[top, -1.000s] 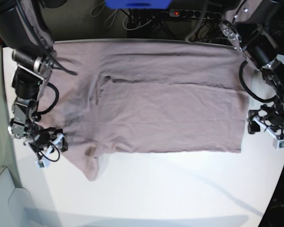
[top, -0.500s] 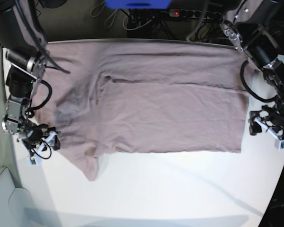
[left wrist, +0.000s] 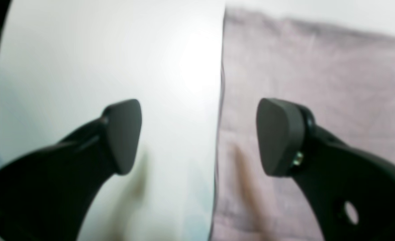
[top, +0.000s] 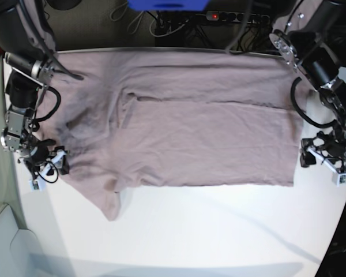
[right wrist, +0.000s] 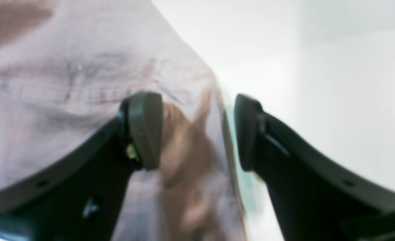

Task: Layout the t-shirt on the table in an organized manner, then fold the t-shirt properly
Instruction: 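Release both grippers and move them to grasp the shirt's hem corners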

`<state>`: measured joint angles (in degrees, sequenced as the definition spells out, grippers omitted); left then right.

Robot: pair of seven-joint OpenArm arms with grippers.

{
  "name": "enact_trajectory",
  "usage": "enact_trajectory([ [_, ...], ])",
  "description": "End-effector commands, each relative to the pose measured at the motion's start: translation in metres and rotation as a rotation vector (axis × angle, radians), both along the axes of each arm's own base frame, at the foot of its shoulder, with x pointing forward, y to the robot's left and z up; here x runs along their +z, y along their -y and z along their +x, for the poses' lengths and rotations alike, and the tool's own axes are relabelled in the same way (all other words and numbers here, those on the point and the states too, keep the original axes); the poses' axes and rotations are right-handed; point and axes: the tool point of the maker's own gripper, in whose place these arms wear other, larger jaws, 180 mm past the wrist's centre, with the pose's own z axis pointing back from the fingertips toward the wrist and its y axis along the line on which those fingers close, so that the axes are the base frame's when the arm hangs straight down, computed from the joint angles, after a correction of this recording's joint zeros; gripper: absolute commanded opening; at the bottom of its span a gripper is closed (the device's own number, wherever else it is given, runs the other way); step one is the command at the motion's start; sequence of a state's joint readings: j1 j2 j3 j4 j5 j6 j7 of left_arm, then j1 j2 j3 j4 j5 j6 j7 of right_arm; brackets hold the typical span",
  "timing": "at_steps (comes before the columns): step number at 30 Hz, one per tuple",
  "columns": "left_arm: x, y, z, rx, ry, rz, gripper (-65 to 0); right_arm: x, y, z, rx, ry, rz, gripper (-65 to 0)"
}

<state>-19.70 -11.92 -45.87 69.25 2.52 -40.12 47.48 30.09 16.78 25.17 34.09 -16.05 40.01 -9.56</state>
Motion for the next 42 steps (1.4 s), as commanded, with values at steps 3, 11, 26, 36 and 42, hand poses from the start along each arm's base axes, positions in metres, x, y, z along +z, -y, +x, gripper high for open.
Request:
enact_trajectory([
  [3, 0.028, -0.008, 0.017, 0.006, 0.079, 0.017, -12.7, 0.012, 0.006, 0.008, -0.002, 0.022, -0.014, -45.8],
  [11, 0.004, 0.005, 0.052, -0.017, 0.089, -0.032, -12.7, 0.010, 0.005, 0.007, -0.001, 0.017, -0.015, -65.0],
  [26, -0.036, 0.035, 0.083, -0.058, 0.108, -0.218, -12.7, 0.011, 0.007, 0.007, -0.001, 0.017, -0.019, -65.0],
  [36, -0.056, 0.059, 0.076, -0.169, 0.015, -0.170, -12.7, 0.011, 0.006, 0.008, -0.002, 0.019, -0.017, -65.0],
  [42, -0.074, 0.070, 0.066, -0.225, -0.058, -0.133, -12.8, 0.011, 0.006, 0.008, -0.002, 0.019, -0.017, -65.0],
])
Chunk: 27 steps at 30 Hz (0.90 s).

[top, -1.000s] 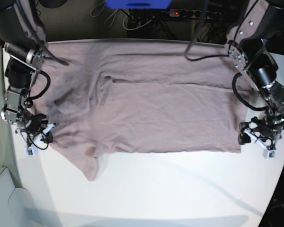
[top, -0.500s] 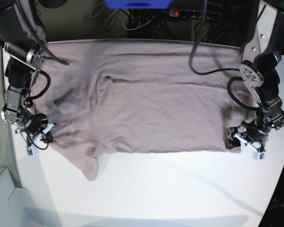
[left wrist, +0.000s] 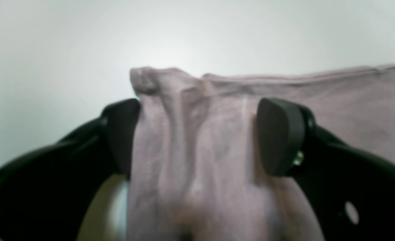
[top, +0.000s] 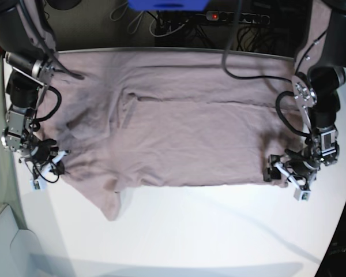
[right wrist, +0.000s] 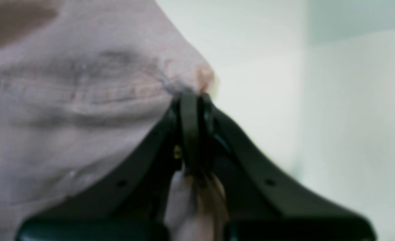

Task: Layout the t-shirt on the table in an organized manner, then fold the t-shirt properly
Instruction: 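Release both grippers and move them to grasp the shirt's hem corners, then lift the hem with both grippers and fold it over toward the collar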

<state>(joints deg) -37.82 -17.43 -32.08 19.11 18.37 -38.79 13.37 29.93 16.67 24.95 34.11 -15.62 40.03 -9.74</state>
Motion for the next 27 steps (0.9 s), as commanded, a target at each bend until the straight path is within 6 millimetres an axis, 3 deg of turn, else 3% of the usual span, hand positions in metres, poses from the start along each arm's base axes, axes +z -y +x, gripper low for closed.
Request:
enact_trajectory([
  [1, -0.004, -0.002, -0.005, -0.020, -0.049, 0.022, -12.8, 0.013, 0.008, 0.009, -0.004, 0.023, -0.022, -65.0],
  [4, -0.005, -0.001, -0.006, -0.024, -0.054, 0.025, -13.9, 0.013, 0.008, 0.009, -0.004, 0.023, -0.022, -65.0],
  [6, -0.006, -0.001, -0.006, -0.025, -0.055, 0.027, -20.7, 0.013, 0.008, 0.009, -0.004, 0.023, -0.022, -65.0],
  [12, -0.005, -0.002, -0.005, -0.014, -0.050, 0.019, -61.6, 0.013, 0.008, 0.009, -0.004, 0.023, -0.022, -65.0],
  [13, -0.005, -0.002, -0.005, -0.014, -0.050, 0.019, -65.0, 0.013, 0.008, 0.009, -0.004, 0.023, -0.022, -65.0],
  [27, -0.004, 0.000, -0.006, -0.033, -0.080, 0.036, -65.0, 0.026, 0.015, 0.016, -0.012, 0.053, -0.037, -65.0],
])
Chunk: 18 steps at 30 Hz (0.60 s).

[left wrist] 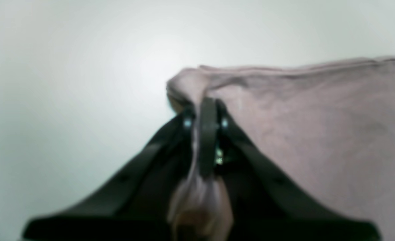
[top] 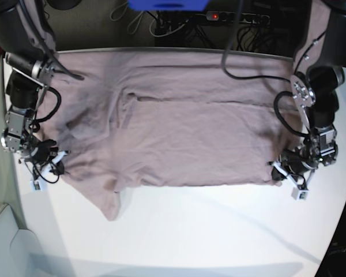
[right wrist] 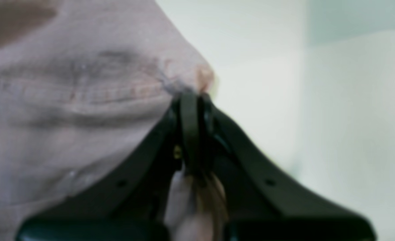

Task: Layout the t-shirt on the table in an organized manner, then fold the t-shirt properly
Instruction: 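Lift the hem with both grippers and fold it over toward the collar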

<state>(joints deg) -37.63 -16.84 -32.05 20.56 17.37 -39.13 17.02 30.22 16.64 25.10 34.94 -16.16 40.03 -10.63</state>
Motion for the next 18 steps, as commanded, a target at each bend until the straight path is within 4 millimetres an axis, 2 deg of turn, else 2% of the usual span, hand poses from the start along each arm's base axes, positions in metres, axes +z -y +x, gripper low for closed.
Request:
enact_trajectory([
  [1, 0.004, -0.008, 0.000, -0.023, -0.036, 0.054, -65.0, 0.027, 0.015, 0.016, -0.015, 0.072, -0.031, -65.0],
  [2, 0.011, -0.012, 0.004, -0.022, -0.025, 0.072, -65.0, 0.033, 0.015, 0.018, -0.013, 0.086, -0.041, -65.0],
  [4, 0.010, -0.007, 0.001, -0.033, -0.036, 0.090, -65.0, 0.043, 0.018, 0.021, -0.016, 0.114, -0.057, -65.0],
  [8, 0.020, -0.009, -0.002, -0.043, -0.031, 0.164, -65.0, 0.041, 0.031, 0.013, -0.062, 0.089, -0.056, -65.0],
  [14, 0.036, -0.005, -0.010, -0.050, -0.014, 0.253, -65.0, 0.040, 0.037, 0.010, -0.071, 0.082, -0.060, -65.0],
  [16, 0.043, -0.004, -0.012, -0.054, -0.001, 0.278, -65.0, 0.051, 0.045, 0.011, -0.095, 0.114, -0.070, -65.0],
  [18, 0.047, -0.004, -0.016, -0.050, -0.007, 0.300, -65.0, 0.055, 0.057, 0.002, -0.129, 0.135, -0.084, -65.0],
])
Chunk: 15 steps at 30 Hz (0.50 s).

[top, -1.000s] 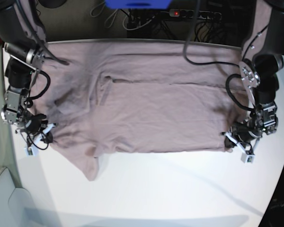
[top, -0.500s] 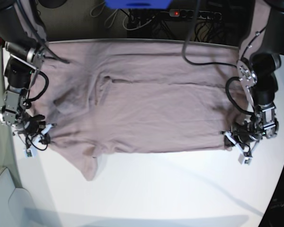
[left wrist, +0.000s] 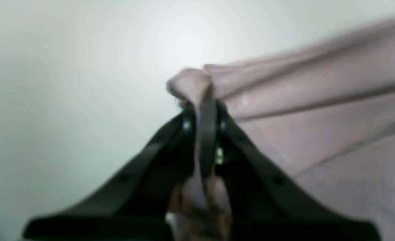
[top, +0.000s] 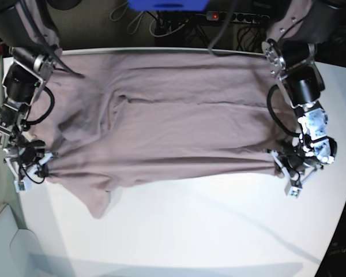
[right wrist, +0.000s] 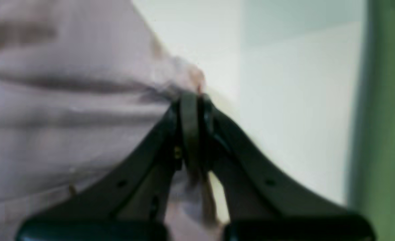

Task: Layout the t-shirt on the table in an organized manner, then fold the t-shirt properly
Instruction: 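Lift the hem with both grippers and fold it over toward the collar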

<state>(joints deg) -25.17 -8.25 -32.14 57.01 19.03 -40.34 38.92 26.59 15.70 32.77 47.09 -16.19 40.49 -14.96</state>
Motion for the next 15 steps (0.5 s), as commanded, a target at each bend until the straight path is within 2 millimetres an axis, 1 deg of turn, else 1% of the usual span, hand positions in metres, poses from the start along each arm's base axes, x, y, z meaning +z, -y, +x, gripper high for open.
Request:
enact_trajectory([
  [1, 0.024, -0.007, 0.014, 0.011, 0.059, 0.027, -65.0, 0.026, 0.020, 0.007, -0.033, 0.068, -0.039, -65.0],
  [3, 0.034, -0.008, 0.013, 0.018, 0.058, 0.053, -65.0, 0.033, 0.019, 0.003, -0.042, 0.080, -0.061, -65.0],
  [5, 0.037, -0.009, 0.007, 0.024, 0.049, 0.078, -65.0, 0.036, 0.023, -0.005, -0.053, 0.083, -0.089, -65.0],
  [6, 0.042, -0.009, 0.006, 0.027, 0.057, 0.089, -65.0, 0.038, 0.019, -0.007, -0.053, 0.090, -0.091, -65.0],
  [8, 0.053, -0.006, 0.006, 0.031, 0.077, 0.104, -65.0, 0.044, 0.017, -0.012, -0.063, 0.114, -0.107, -65.0],
  [13, 0.065, -0.004, -0.006, 0.049, 0.077, 0.148, -65.0, 0.055, 0.011, -0.037, -0.076, 0.138, -0.170, -65.0],
  [15, 0.069, -0.006, -0.013, 0.057, 0.078, 0.168, -65.0, 0.061, 0.008, -0.048, -0.079, 0.155, -0.167, -65.0],
])
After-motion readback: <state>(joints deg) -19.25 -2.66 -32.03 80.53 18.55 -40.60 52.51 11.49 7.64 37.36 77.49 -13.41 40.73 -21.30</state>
